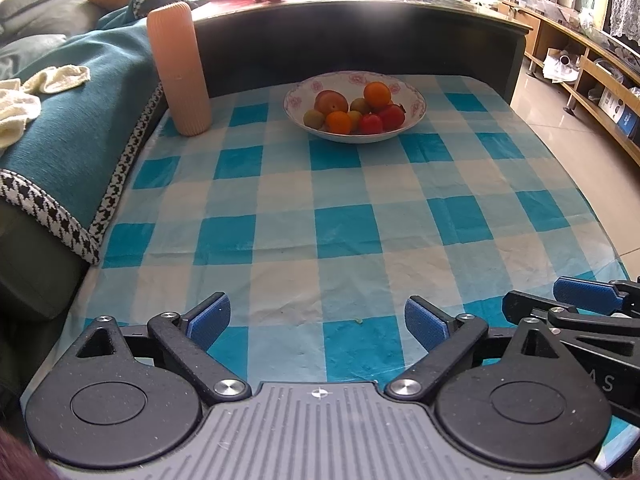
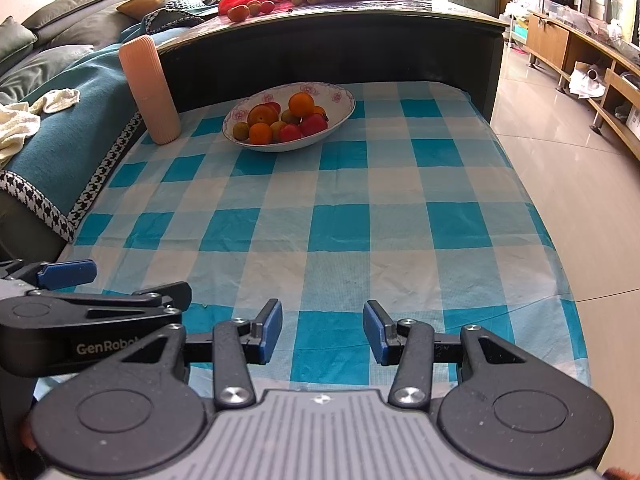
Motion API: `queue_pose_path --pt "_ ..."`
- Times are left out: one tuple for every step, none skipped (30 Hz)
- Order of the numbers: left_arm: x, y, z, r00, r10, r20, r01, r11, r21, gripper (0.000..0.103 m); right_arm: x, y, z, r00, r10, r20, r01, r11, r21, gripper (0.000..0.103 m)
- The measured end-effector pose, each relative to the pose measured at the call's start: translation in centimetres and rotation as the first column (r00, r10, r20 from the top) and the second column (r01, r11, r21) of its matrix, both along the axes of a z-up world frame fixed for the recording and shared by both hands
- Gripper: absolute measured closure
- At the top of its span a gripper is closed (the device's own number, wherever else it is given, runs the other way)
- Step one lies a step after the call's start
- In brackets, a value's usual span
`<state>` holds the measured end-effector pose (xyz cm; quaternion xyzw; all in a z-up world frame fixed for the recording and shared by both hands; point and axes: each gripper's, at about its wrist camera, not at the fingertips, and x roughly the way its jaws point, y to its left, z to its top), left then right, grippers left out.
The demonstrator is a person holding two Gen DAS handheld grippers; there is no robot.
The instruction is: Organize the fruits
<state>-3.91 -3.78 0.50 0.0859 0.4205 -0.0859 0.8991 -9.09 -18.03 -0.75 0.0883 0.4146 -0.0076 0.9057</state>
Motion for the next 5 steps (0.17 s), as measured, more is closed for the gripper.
queue_pose_path --pt "-0.01 0.02 -0.02 1.0 0.0 0.0 0.0 1.0 0.0 0.005 0.0 0.0 0.0 1.0 0.0 0.0 0.0 1.0 0.0 0.036" --pt "0.01 0.06 0.01 1.0 0.001 0.0 -0.001 1.0 0.0 0.005 0.0 0.0 0.0 1.0 0.0 0.0 0.0 1.0 0.0 0.036" --pt "-0.01 0.07 0.02 1.0 0.003 0.001 -0.003 1.0 0.001 0.004 -0.01 -0.01 0.0 1.0 0.0 0.0 0.0 1.0 0.0 0.036" --pt "-0.02 0.1 0.04 1.0 0.005 0.002 -0.005 1.0 0.002 0.004 -0.01 -0.01 0.0 1.0 0.0 0.0 0.0 1.0 0.0 0.036" --pt "0.03 0.16 0.07 1.0 0.006 0.003 -0.006 1.0 0.002 0.004 -0.04 -0.02 -0.01 1.0 -0.001 0.001 0.001 1.0 0.001 0.036"
